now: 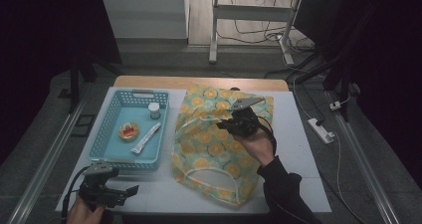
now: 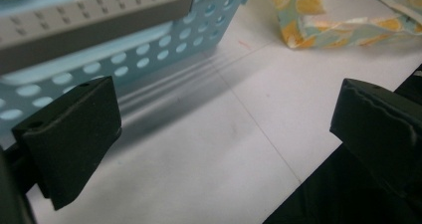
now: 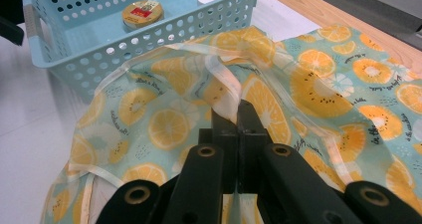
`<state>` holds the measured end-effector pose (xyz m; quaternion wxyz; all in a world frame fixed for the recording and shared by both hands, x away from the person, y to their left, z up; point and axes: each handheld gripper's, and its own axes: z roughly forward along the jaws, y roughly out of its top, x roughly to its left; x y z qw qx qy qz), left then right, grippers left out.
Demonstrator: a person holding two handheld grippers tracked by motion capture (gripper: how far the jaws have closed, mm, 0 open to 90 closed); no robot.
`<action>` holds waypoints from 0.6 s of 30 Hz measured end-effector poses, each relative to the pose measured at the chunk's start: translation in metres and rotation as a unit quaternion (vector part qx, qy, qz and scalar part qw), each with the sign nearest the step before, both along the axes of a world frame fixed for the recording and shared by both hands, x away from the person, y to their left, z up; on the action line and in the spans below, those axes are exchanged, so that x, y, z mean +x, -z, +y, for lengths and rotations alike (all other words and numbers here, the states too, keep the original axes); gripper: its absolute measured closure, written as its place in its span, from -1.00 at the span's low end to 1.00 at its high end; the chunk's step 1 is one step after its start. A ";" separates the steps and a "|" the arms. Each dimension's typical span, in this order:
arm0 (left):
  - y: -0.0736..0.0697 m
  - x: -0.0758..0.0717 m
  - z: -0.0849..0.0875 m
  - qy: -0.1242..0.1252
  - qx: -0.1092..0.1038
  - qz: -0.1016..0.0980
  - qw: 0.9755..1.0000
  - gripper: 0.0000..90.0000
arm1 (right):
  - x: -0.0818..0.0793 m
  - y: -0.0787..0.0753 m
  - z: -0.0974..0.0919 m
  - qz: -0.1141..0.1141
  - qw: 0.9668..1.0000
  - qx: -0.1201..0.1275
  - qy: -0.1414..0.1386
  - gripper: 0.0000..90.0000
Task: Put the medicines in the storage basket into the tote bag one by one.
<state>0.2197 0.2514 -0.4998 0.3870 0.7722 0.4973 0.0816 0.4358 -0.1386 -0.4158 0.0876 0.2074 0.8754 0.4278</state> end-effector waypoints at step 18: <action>-0.026 0.002 0.010 0.003 -0.010 -0.021 1.000 -1.00 | 0.002 0.004 -0.001 0.016 1.000 0.002 -0.006 1.00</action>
